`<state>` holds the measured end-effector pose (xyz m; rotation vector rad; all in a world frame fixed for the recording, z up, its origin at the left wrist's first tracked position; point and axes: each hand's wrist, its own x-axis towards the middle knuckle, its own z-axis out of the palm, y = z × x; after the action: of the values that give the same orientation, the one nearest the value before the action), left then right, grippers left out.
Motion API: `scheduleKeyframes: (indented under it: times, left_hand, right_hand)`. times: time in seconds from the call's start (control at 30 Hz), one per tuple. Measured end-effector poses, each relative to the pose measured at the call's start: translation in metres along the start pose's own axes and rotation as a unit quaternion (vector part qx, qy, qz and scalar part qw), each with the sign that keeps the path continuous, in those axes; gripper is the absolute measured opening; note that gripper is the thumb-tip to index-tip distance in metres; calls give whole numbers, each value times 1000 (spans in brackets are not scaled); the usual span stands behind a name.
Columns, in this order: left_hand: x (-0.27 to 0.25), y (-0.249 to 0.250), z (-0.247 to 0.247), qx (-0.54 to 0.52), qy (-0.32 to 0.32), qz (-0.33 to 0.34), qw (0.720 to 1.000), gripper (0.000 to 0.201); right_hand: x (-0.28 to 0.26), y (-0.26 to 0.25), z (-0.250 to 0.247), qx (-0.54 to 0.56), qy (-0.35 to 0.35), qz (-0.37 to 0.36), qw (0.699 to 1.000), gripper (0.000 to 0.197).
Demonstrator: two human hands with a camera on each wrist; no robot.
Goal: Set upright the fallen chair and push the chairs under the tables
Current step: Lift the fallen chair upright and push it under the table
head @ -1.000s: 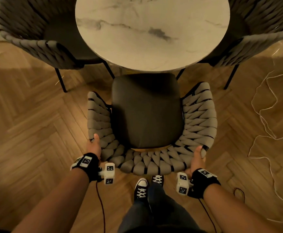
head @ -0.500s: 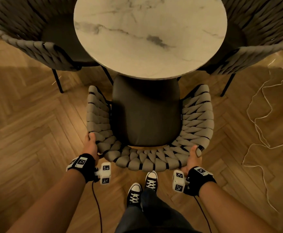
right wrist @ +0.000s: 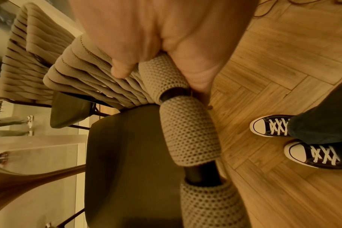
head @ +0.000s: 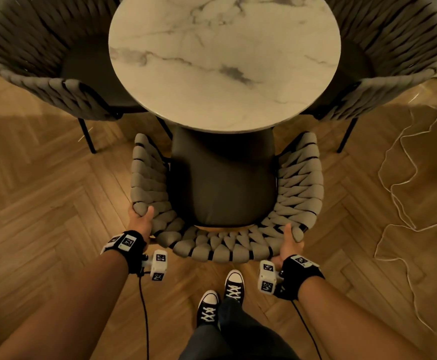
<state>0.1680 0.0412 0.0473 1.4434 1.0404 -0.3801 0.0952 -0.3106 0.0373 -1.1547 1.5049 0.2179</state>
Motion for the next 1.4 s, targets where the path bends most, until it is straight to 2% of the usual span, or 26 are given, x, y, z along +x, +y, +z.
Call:
scheduleKeyframes:
  times: [0.07, 0.17, 0.2, 0.3, 0.47, 0.63, 0.77, 0.87, 0.9, 0.97, 1.03, 1.1, 1.17, 1.27, 1.33, 1.4]
  left_hand:
    - [6, 6, -1, 2, 0, -5, 1000, 56]
    - [7, 8, 1, 7, 1, -10, 1000, 56]
    - [7, 8, 2, 10, 1, -11, 1000, 55]
    - [8, 6, 3, 12, 3, -13, 1000, 54]
    - [9, 8, 4, 1, -3, -29, 1000, 54]
    - [8, 2, 4, 4, -21, -38, 999, 53]
    - [9, 4, 0, 14, -27, -42, 999, 54]
    - [7, 7, -2, 23, -34, -44, 998, 56]
    - [7, 9, -3, 28, -36, -43, 998, 55]
    - [6, 15, -8, 49, -46, -44, 997, 54]
    - [8, 27, -18, 92, -68, -61, 992, 49]
    - [10, 42, -32, 162, -106, -81, 978, 37]
    - [15, 67, -55, 233, -147, -85, 958, 21]
    - [40, 118, -89, 284, -169, -62, 942, 39]
    - [70, 154, -116, 283, -166, -31, 944, 43]
    - [107, 190, -143, 289, -158, -7, 944, 44]
  right_hand:
    - [-2, 0, 2, -18, -1, -4, 1000, 94]
    - [2, 2, 9, 11, -10, 11, 1000, 131]
    - [12, 8, 10, 26, -9, 17, 999, 135]
    - [25, 11, 7, 42, -16, 7, 999, 117]
    - [36, 17, 5, 59, -4, -12, 998, 130]
    - [14, 1, 5, 111, -2, -7, 994, 97]
    - [17, 3, 7, 87, 13, -25, 996, 97]
    - [13, 2, 11, 6, 57, -30, 998, 113]
    - [5, -4, 13, -19, 78, -27, 996, 105]
    - [-15, -19, 21, -74, 122, -37, 989, 76]
    - [-33, -31, 32, -138, 139, -68, 978, 70]
    - [-54, -41, 44, -199, 107, -124, 966, 66]
    - [-81, -52, 75, -212, 11, -213, 954, 47]
    - [-128, -74, 152, -253, -140, -300, 909, 14]
    - [-159, -88, 214, -273, -202, -296, 893, 12]
    - [-184, -95, 278, -305, -236, -302, 871, 13]
